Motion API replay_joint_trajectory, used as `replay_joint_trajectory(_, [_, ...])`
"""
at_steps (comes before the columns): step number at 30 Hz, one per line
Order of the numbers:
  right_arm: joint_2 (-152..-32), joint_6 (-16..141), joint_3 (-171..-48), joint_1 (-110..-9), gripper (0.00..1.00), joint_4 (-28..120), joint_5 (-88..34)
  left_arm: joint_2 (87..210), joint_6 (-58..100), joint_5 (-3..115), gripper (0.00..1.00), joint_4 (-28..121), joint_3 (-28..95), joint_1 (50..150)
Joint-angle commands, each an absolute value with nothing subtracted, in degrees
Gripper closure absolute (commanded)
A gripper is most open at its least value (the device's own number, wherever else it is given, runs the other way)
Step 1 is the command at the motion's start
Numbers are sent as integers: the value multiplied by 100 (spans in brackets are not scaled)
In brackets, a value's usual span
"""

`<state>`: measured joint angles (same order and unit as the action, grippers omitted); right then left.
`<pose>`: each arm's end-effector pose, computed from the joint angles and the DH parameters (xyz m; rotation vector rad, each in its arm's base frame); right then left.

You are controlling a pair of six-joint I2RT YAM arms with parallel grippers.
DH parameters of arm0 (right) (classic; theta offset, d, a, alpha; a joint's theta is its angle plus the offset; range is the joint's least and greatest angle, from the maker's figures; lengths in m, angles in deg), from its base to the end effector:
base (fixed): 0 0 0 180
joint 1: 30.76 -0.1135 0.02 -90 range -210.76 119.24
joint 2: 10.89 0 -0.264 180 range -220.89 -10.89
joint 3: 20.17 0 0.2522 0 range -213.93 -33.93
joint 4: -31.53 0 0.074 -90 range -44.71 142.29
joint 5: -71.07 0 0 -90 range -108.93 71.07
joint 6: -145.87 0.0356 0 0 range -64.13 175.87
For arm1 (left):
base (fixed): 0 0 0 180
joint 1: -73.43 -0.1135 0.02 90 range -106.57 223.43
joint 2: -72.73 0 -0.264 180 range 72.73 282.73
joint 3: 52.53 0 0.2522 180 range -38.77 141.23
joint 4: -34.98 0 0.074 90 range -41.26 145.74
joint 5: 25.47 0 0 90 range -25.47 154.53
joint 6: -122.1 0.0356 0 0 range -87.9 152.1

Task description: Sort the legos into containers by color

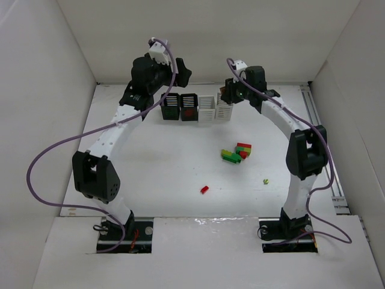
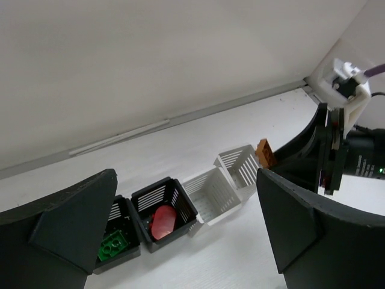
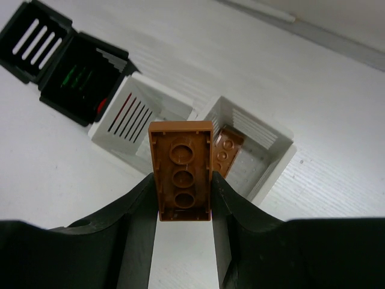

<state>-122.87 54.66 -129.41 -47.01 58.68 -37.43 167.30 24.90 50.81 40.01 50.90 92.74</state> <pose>0.4424 0.1407 0.2926 -0.5123 2.0376 0.4961 0.3734 -0.1398 0.4228 0.3544 1.4893 -0.5500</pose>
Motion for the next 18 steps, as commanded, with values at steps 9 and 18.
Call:
replay_joint_trajectory(9, [-12620, 5859, -13210, -4764, 100, 4793, -3150, 16537, 2138, 4420, 0, 3855, 4877, 8881])
replay_joint_trajectory(18, [-12804, 5859, -13158, -4816, 68, 4670, -3097, 16642, 2419, 4625, 0, 3907, 4991, 8881])
